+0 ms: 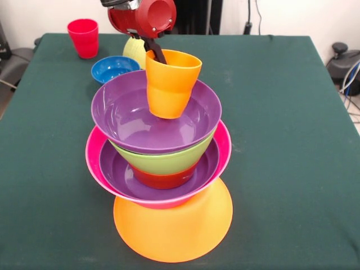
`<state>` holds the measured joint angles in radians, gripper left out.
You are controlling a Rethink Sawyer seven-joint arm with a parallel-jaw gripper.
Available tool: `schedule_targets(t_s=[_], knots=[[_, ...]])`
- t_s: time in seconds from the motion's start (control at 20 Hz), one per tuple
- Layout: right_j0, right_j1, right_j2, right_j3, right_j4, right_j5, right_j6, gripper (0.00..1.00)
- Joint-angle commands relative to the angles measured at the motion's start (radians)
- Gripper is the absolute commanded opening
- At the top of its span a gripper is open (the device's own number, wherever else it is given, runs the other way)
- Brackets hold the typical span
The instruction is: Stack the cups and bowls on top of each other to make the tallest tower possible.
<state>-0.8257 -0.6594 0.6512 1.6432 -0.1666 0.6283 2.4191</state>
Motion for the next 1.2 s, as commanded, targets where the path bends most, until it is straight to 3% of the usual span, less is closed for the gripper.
schedule_targets(t_s=[0.05,1.2], knots=[[0.010,0.072,0.032,0.026,-0.071,-0.056,-0.141,0.00],[0.013,0.107,0.038,-0.050,-0.091,-0.033,-0.159,0.00]])
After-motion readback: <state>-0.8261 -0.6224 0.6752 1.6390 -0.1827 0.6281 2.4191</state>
